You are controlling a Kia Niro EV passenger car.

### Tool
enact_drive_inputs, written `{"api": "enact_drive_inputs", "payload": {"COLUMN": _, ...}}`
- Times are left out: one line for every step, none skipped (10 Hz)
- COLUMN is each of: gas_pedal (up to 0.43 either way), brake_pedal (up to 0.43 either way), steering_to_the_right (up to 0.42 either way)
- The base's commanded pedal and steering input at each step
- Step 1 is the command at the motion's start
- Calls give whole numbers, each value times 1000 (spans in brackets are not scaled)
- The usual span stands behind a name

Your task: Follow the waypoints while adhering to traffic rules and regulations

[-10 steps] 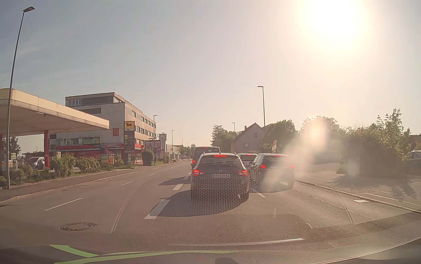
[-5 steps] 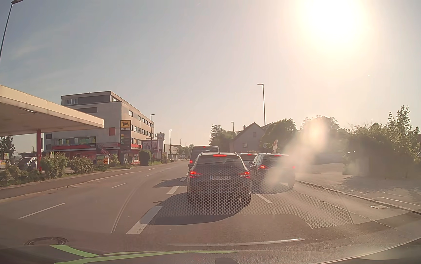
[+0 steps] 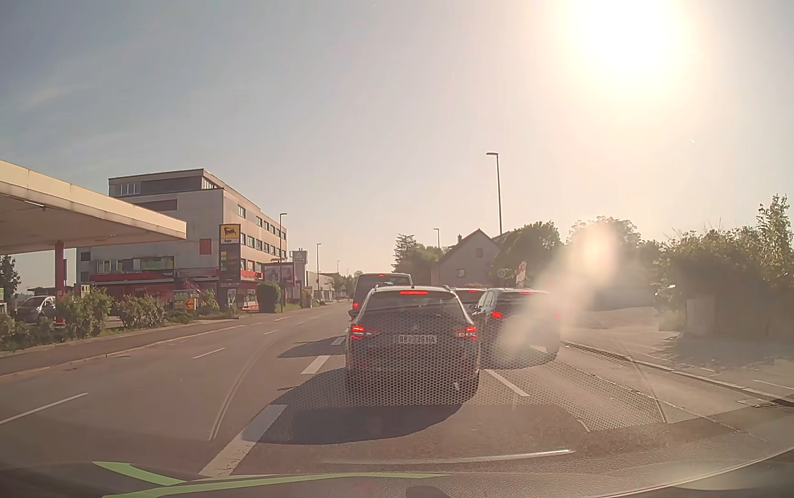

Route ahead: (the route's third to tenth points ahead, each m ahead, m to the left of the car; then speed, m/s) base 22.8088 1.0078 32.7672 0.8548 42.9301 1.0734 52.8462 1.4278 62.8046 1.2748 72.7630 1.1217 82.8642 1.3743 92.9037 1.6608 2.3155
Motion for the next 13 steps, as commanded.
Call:
{"api": "enact_drive_inputs", "payload": {"gas_pedal": 0, "brake_pedal": 189, "steering_to_the_right": 1}}
{"api": "enact_drive_inputs", "payload": {"gas_pedal": 0, "brake_pedal": 189, "steering_to_the_right": -2}}
{"api": "enact_drive_inputs", "payload": {"gas_pedal": 0, "brake_pedal": 189, "steering_to_the_right": -7}}
{"api": "enact_drive_inputs", "payload": {"gas_pedal": 0, "brake_pedal": 189, "steering_to_the_right": -12}}
{"api": "enact_drive_inputs", "payload": {"gas_pedal": 0, "brake_pedal": 189, "steering_to_the_right": -15}}
{"api": "enact_drive_inputs", "payload": {"gas_pedal": 0, "brake_pedal": 195, "steering_to_the_right": -16}}
{"api": "enact_drive_inputs", "payload": {"gas_pedal": 0, "brake_pedal": 195, "steering_to_the_right": -16}}
{"api": "enact_drive_inputs", "payload": {"gas_pedal": 0, "brake_pedal": 201, "steering_to_the_right": -15}}
{"api": "enact_drive_inputs", "payload": {"gas_pedal": 0, "brake_pedal": 207, "steering_to_the_right": -15}}
{"api": "enact_drive_inputs", "payload": {"gas_pedal": 0, "brake_pedal": 207, "steering_to_the_right": -14}}
{"api": "enact_drive_inputs", "payload": {"gas_pedal": 0, "brake_pedal": 213, "steering_to_the_right": -13}}
{"api": "enact_drive_inputs", "payload": {"gas_pedal": 0, "brake_pedal": 207, "steering_to_the_right": -12}}
{"api": "enact_drive_inputs", "payload": {"gas_pedal": 0, "brake_pedal": 213, "steering_to_the_right": -11}}
